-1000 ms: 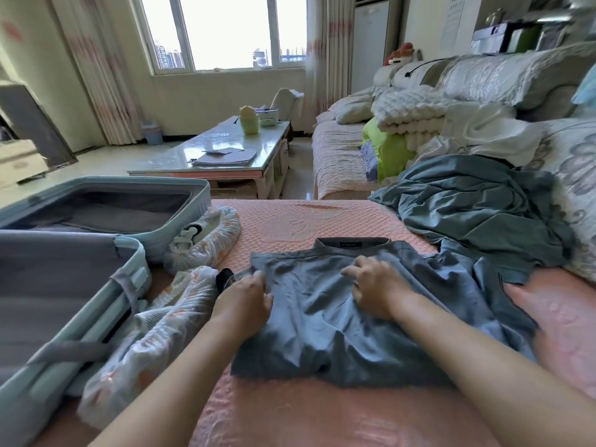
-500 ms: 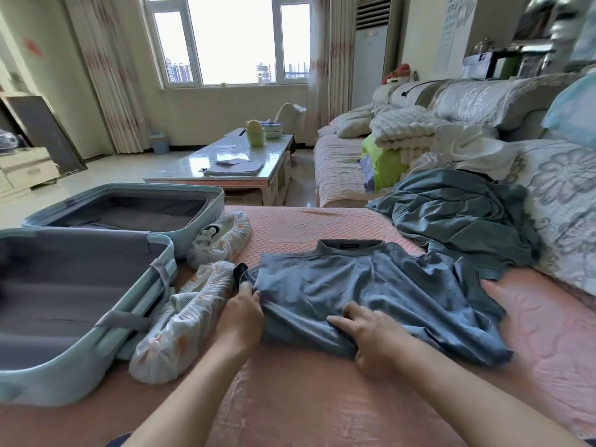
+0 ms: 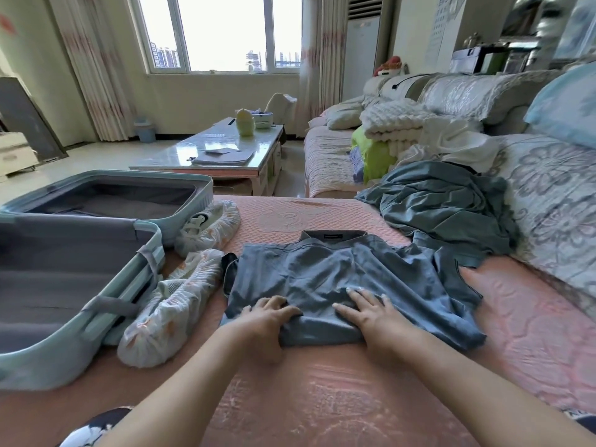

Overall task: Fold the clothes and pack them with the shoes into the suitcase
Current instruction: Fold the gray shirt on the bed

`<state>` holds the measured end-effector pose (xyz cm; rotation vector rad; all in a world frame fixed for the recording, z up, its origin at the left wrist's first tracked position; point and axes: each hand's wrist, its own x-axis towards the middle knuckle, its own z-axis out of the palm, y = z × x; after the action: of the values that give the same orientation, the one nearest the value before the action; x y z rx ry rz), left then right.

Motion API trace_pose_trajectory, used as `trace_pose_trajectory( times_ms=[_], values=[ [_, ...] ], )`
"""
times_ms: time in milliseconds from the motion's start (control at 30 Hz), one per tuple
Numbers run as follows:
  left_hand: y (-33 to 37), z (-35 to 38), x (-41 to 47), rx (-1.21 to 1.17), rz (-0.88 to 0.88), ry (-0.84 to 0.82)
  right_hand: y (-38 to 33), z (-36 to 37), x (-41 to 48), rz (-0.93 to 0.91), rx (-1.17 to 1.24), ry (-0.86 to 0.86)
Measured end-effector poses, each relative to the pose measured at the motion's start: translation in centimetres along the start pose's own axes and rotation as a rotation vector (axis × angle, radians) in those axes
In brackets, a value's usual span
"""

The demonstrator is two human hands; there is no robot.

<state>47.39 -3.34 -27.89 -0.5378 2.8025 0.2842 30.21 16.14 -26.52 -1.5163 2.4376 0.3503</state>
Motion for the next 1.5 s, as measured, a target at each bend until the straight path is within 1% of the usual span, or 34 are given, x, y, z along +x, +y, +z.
trace_pose_trajectory(
  times_ms=[67, 100, 167, 233, 333, 367, 400, 433, 500, 533, 567, 600, 633, 667, 700, 767, 833, 900, 967, 1033, 1133, 1200, 1233, 1300, 1400, 1500],
  values=[
    [-0.5, -0.1, 0.4, 0.036, 0.039, 0.153, 1.0, -0.1, -0.3, 0.052, -0.019, -0.01],
    [-0.6, -0.4, 0.4, 0.03, 0.057, 0.197, 1.5, -0.2, -0.6, 0.07, 0.017, -0.035],
    [-0.9, -1.3, 0.1, -0.011, 0.046, 0.207, 2.3, -0.2, -1.0, 0.069, 0.105, -0.079],
    [-0.9, -2.6, -0.7, 0.045, -0.002, 0.125, 2.2, -0.4, -1.7, 0.009, 0.17, -0.093],
    [-1.2, -4.1, -1.3, 0.114, -0.108, -0.168, 1.9, -0.5, -3.0, -0.099, 0.325, -0.123],
    [-1.2, -4.4, -1.4, 0.082, -0.153, -0.255, 2.1, -0.4, -3.5, -0.1, 0.41, -0.114],
    [-1.0, -4.6, -1.3, 0.009, -0.188, -0.301, 2.5, -0.4, -4.0, -0.082, 0.5, -0.075],
    [-0.5, -4.8, -1.2, -0.076, -0.208, -0.303, 3.2, -0.4, -4.5, -0.05, 0.583, 0.001],
    [1.4, -5.5, -0.8, -0.181, -0.19, -0.223, 5.3, -0.1, -5.0, 0.048, 0.655, 0.215],
    [2.8, -5.8, -0.4, -0.175, -0.154, -0.15, 6.6, 0.1, -5.1, 0.13, 0.62, 0.315],
    [4.3, -5.9, 0.1, -0.139, -0.11, -0.06, 8.0, 0.5, -5.2, 0.241, 0.547, 0.379],
    [5.9, -5.7, 0.8, -0.113, -0.068, 0.041, 9.3, 1.0, -5.4, 0.366, 0.466, 0.389],
    [7.6, -5.4, 1.6, -0.121, -0.028, 0.127, 10.5, 1.6, -5.7, 0.481, 0.4, 0.345],
    [9.1, -5.0, 2.5, -0.156, 0.011, 0.182, 11.4, 2.2, -6.1, 0.557, 0.364, 0.287],
    [10.9, -4.6, 3.3, -0.196, 0.06, 0.218, 12.0, 2.8, -6.4, 0.583, 0.362, 0.242],
    [14.1, -3.8, 4.9, -0.244, 0.164, 0.25, 12.4, 4.0, -6.8, 0.52, 0.384, 0.217],
    [17.3, -2.6, 6.6, -0.225, 0.245, 0.245, 12.2, 4.8, -7.2, 0.415, 0.362, 0.262],
    [19.6, -1.4, 8.0, -0.173, 0.279, 0.26, 12.4, 5.0, -7.7, 0.359, 0.342, 0.327],
    [20.8, -0.3, 9.0, -0.113, 0.271, 0.3, 13.9, 4.9, -8.2, 0.381, 0.32, 0.344],
    [21.4, 0.9, 9.3, -0.061, 0.261, 0.259, 15.8, 4.8, -8.7, 0.436, 0.311, 0.278],
    [21.3, 2.8, 9.5, 0.042, 0.254, 0.102, 17.4, 4.7, -8.7, 0.439, 0.338, 0.113],
    [20.7, 3.1, 10.0, 0.066, 0.266, 0.096, 17.5, 3.8, -8.2, 0.416, 0.318, 0.095],
    [20.4, 2.8, 10.1, 0.065, 0.285, 0.12, 17.5, 3.1, -7.7, 0.41, 0.309, 0.129],
    [19.9, 1.8, 10.6, 0.039, 0.324, 0.193, 17.6, 1.8, -6.4, 0.404, 0.344, 0.248],
    [19.4, 0.2, 12.3, -0.095, 0.337, 0.38, 18.0, 0.4, -3.4, 0.396, 0.376, 0.396],
    [18.9, -1.1, 14.4, -0.193, 0.299, 0.524, 18.3, -0.4, -0.3, 0.391, 0.342, 0.446]
  ],
)
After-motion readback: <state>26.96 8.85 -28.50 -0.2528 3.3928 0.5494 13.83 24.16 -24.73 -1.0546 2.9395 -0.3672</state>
